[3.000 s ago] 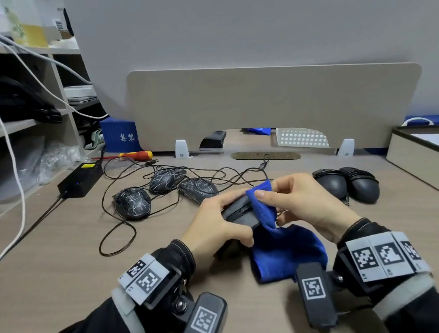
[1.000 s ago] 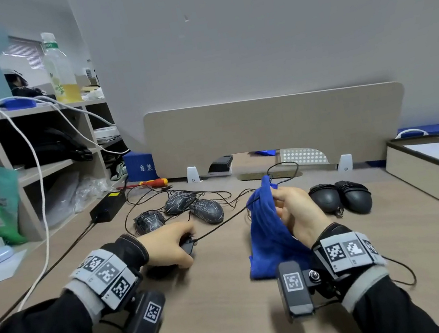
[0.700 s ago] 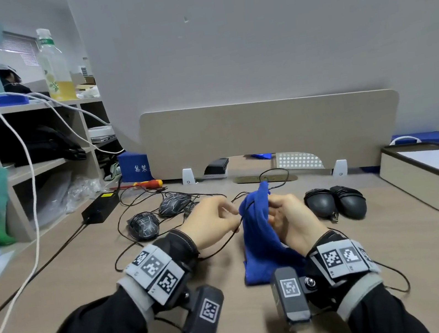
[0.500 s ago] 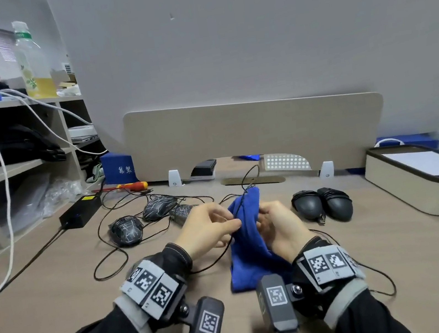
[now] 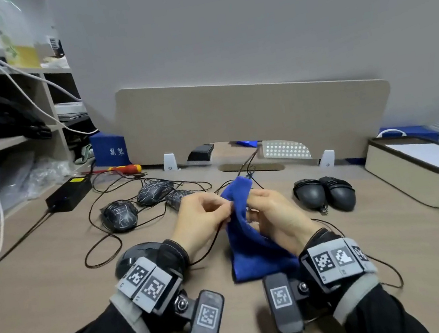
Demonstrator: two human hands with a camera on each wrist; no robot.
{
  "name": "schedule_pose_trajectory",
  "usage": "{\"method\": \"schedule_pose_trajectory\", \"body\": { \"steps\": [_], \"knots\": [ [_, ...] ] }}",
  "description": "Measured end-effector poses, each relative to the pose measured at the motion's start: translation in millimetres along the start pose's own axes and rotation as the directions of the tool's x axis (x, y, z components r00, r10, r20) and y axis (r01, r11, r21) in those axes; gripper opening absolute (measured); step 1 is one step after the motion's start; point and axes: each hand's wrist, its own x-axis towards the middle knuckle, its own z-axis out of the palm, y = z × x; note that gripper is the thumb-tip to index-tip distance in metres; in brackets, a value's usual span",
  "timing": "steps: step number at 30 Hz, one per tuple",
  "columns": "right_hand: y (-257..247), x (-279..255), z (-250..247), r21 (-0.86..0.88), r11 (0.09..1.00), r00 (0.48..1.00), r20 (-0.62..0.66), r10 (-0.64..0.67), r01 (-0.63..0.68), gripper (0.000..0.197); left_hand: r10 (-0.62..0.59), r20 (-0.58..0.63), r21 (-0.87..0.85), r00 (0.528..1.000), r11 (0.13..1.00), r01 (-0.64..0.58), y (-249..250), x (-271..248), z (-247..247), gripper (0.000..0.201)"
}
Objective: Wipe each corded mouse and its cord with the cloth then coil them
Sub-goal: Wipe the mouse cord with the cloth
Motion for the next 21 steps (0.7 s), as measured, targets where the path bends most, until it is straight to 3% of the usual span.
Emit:
{"method": "schedule_pose_trajectory", "body": {
  "steps": [3, 6, 9, 13, 15, 17, 19, 21],
  "knots": [
    [6, 3, 0, -0.12, 0.992, 0.995, -0.089, -0.04, 0.029, 0.014, 0.01, 0.099, 0.013, 0.995, 1.0, -0.012, 3, -4, 1, 0.025],
    [9, 4, -2, -0.112, 0.993, 0.989, -0.143, -0.042, 0.026, 0.022, 0.03, 0.124, 0.095, 0.992, 0.995, -0.041, 6, -2, -2, 0.026],
    [1, 5, -8, -0.032, 0.999, 0.968, -0.244, -0.05, 0.044, 0.014, 0.039, 0.109, 0.198, 0.993, 0.978, -0.06, 3, 1, -9, 0.025],
    [-7, 9, -31, 0.174, 0.979, 0.904, -0.427, -0.019, 0.102, 0.013, -0.017, 0.129, 0.266, 0.991, 0.964, -0.018, 1, 1, -18, 0.023],
    [-5, 10, -33, 0.147, 0.987, 0.913, -0.408, -0.005, 0.071, 0.01, -0.033, 0.095, 0.282, 0.995, 0.959, 0.005, 4, 1, -20, 0.025],
    [-3, 11, -27, 0.152, 0.987, 0.94, -0.341, 0.009, 0.045, 0.024, -0.086, 0.074, 0.21, 0.994, 0.975, 0.069, 8, 2, -23, 0.022],
    [-3, 12, -23, 0.191, 0.981, 0.956, -0.293, 0.011, 0.047, 0.038, -0.159, 0.107, 0.107, 0.981, 0.983, 0.148, 13, 0, -22, 0.012],
    [-2, 12, -20, 0.189, 0.98, 0.966, -0.259, -0.005, 0.055, 0.037, -0.166, 0.153, 0.05, 0.974, 0.986, 0.16, 16, -2, -16, 0.017]
  ]
}}
